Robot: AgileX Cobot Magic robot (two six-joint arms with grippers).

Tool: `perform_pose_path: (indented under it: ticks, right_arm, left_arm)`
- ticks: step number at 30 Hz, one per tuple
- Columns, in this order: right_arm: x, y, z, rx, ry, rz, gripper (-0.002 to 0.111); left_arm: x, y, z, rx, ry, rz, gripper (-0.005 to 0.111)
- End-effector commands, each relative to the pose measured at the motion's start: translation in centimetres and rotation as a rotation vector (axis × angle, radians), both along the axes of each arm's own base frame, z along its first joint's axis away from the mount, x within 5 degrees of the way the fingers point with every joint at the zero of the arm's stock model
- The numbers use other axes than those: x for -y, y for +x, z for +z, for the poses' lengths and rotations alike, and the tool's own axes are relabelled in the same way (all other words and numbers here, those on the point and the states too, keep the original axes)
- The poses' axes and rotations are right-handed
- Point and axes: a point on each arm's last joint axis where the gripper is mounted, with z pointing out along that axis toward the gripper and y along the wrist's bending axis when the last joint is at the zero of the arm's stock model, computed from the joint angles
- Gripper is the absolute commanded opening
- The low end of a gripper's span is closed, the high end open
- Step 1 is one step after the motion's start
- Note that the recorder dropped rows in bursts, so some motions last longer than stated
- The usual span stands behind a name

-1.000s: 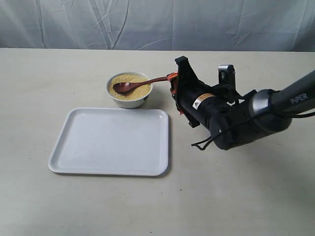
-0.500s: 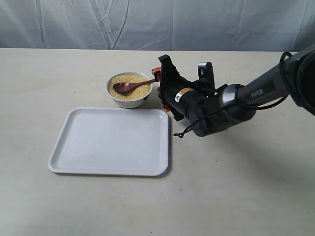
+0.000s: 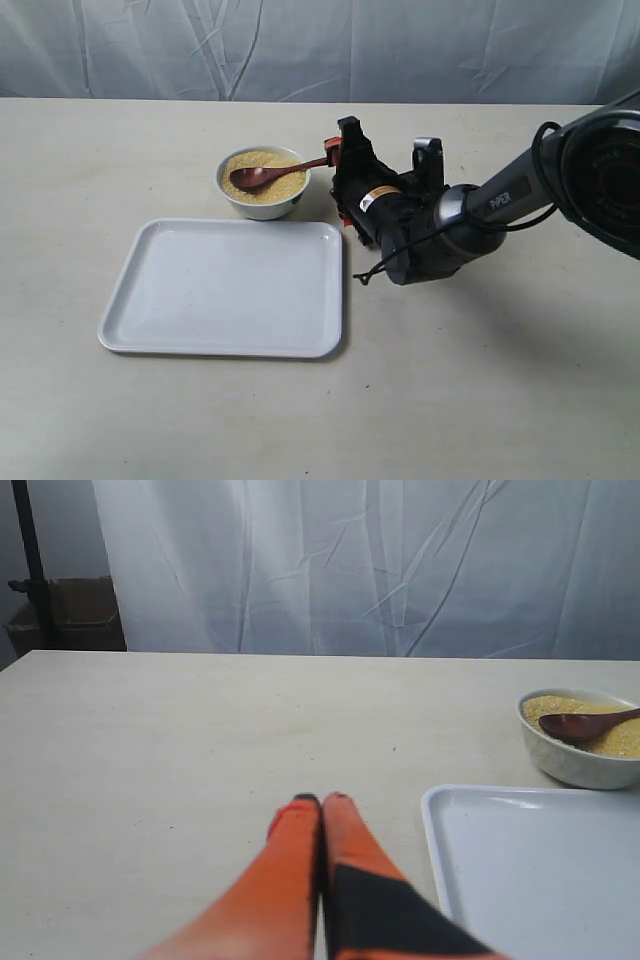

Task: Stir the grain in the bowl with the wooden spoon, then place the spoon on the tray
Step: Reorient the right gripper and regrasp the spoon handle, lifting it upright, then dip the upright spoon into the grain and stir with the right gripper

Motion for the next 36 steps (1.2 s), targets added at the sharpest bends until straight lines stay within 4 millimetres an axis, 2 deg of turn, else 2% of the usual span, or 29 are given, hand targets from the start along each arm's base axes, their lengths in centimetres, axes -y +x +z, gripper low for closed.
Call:
perform_pose_path:
  ticks: [1,4,9,14,17,19,21,24,28,32,36]
  right_arm:
    - [-0.2,0.9,0.3,0.046,-0.026,-0.004,0.055]
    - [-0.4,1.2,-0.2,0.047,-0.024,-0.004,0.041]
    - [-0.4,1.3,-0.3,0.045,-0.024,-0.009,0.0]
    - [-0.2,1.5,0.4,0.116,-0.02,-0.034,0.0]
    - [0.0,1.7,3.1,0.307,0.044,-0.072,0.0]
    - [0.0,1.7,4.4,0.348,0.058,-0.075,0.0]
    - [0.0,1.7,6.0,0.435,-0.095,-0.051,0.0]
    - [-0.8,1.2,9.9,0.59,-0.413,0.075,0.0]
    - [-1.2,1.1,12.3,0.628,-0.752,0.185,0.0]
    - [-1.1,1.2,12.4,0.593,-0.873,0.221,-0.001]
    - [-1.4,1.2,10.7,0.549,-0.934,0.286,-0.001]
  left_arm:
    - [0.0,0.0,0.0,0.012,0.001,0.001,0.0]
    - [0.0,0.0,0.0,0.012,0.001,0.001,0.0]
    - [0.0,0.0,0.0,0.012,0.001,0.001,0.0]
    - [0.0,0.0,0.0,0.012,0.001,0.001,0.0]
    - [0.0,0.0,0.0,0.012,0.003,0.001,0.0]
    - [0.0,0.0,0.0,0.012,0.003,0.001,0.0]
    - [0.0,0.0,0.0,0.012,0.001,0.001,0.0]
    - [0.0,0.0,0.0,0.012,0.001,0.001,0.0]
    - [0.0,0.0,0.0,0.012,0.003,0.001,0.0]
    - [0.0,0.0,0.0,0.012,0.003,0.001,0.0]
    - [0.0,0.0,0.0,0.012,0.001,0.001,0.0]
